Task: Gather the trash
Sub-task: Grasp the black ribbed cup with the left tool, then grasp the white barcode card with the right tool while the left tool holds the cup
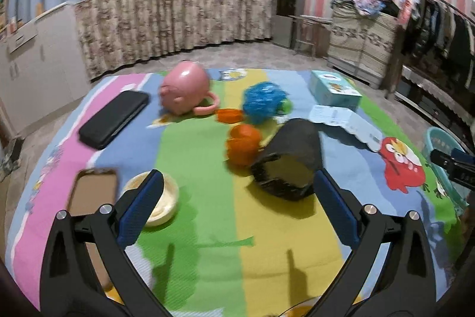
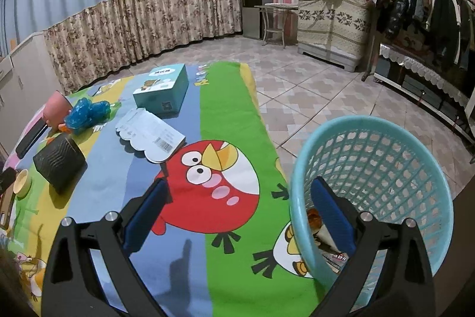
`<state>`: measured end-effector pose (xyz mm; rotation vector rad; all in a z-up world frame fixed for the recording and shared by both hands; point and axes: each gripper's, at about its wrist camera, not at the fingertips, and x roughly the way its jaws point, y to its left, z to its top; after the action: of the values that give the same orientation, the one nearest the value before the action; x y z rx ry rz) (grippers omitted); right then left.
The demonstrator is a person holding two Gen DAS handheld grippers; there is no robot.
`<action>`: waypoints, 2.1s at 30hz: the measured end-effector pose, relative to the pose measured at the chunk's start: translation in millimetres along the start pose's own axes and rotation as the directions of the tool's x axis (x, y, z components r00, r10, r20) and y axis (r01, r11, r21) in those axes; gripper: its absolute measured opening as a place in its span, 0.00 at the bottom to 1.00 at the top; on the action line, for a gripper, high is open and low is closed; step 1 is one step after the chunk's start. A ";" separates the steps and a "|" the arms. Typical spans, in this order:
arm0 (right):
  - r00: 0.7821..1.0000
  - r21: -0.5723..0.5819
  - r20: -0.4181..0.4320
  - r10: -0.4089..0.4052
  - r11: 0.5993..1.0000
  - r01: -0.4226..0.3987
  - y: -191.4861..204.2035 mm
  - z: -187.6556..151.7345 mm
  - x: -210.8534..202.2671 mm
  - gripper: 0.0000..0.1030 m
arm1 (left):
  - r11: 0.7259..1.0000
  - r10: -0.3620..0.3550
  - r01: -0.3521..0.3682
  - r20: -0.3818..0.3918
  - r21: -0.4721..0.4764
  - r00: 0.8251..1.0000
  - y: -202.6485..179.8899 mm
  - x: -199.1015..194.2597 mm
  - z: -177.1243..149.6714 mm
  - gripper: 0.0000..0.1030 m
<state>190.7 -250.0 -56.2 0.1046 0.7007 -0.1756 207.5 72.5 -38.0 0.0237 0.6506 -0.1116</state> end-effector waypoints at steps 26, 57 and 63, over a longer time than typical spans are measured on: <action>0.997 -0.008 -0.064 -0.037 0.999 0.036 4.5 1.7 24.8 0.92 | 0.992 -0.072 0.086 -0.139 0.096 0.988 -54.0 70.9 11.8 0.72; 0.945 -0.283 -0.264 0.192 0.921 -0.267 103.1 47.1 113.0 0.92 | 0.997 0.083 -0.083 0.025 -0.001 0.996 45.8 40.5 46.7 0.71; 0.926 -0.255 -0.285 0.249 0.911 -0.324 102.0 54.9 128.1 0.91 | 0.996 0.087 -0.086 0.032 -0.019 0.996 50.1 42.2 48.9 0.71</action>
<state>341.4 -174.6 -93.9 -0.0618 0.9437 0.2342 275.9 115.4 -25.3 0.0328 0.6169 -0.0224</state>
